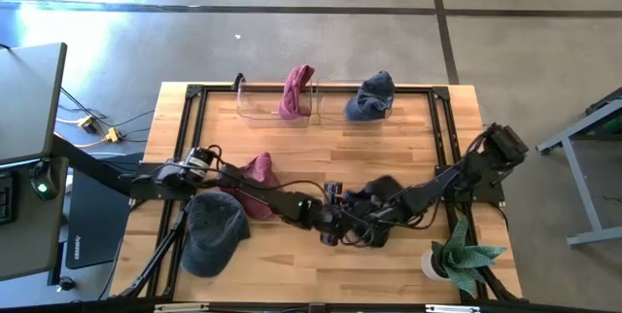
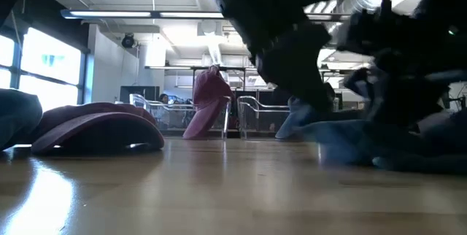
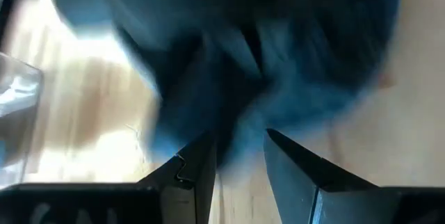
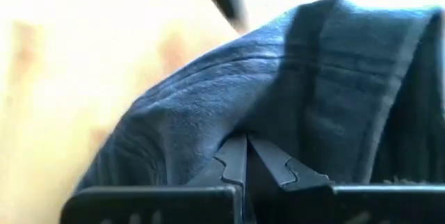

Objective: Pick & Place hat
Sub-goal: Put the right blue cap into the right transparent bin

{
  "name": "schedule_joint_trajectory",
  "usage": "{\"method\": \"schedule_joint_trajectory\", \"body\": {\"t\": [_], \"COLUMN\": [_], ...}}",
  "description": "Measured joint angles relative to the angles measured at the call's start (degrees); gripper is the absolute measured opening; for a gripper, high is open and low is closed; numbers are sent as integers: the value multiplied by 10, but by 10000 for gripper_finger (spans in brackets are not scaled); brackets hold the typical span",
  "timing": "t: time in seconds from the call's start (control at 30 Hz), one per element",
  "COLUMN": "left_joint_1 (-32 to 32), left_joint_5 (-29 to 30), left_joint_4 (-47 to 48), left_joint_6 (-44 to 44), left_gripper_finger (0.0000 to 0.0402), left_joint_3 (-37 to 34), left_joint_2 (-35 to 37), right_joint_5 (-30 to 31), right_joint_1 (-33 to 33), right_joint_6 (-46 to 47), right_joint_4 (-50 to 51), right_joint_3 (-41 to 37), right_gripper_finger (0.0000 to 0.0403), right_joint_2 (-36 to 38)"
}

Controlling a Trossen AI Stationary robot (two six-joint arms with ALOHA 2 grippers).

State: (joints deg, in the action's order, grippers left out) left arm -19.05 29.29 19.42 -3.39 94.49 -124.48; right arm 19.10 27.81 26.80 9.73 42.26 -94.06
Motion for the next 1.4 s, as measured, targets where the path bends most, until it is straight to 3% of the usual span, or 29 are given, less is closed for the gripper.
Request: {"method": "schedule_joint_trajectory", "body": {"t": [0.1,0.23,0.5,0.6,0.77,0.93,1.13,1.3,1.4], "left_joint_1": [-20,-42,-25,-10,-1,-14,-23,-36,-42], "left_joint_5": [30,29,-79,-79,-17,57,67,95,86], "left_joint_4": [44,46,-52,8,86,113,129,184,225], "left_joint_6": [11,10,9,30,78,84,91,103,123], "left_gripper_finger": [117,117,117,117,117,117,117,117,117], "left_joint_3": [0,2,3,-3,1,0,0,1,-1], "left_joint_2": [18,28,-6,-13,-7,24,45,72,71], "right_joint_5": [-9,8,-33,-46,-30,-25,8,33,53], "right_joint_1": [1,22,54,53,53,57,81,87,77], "right_joint_6": [-74,-85,63,126,228,255,196,59,-19], "right_joint_4": [-62,-19,86,156,295,343,319,213,204], "right_joint_3": [1,14,23,22,22,32,73,75,75], "right_gripper_finger": [3,3,2,1,1,1,3,6,23], "right_joint_2": [2,56,131,123,116,116,117,108,84]}}
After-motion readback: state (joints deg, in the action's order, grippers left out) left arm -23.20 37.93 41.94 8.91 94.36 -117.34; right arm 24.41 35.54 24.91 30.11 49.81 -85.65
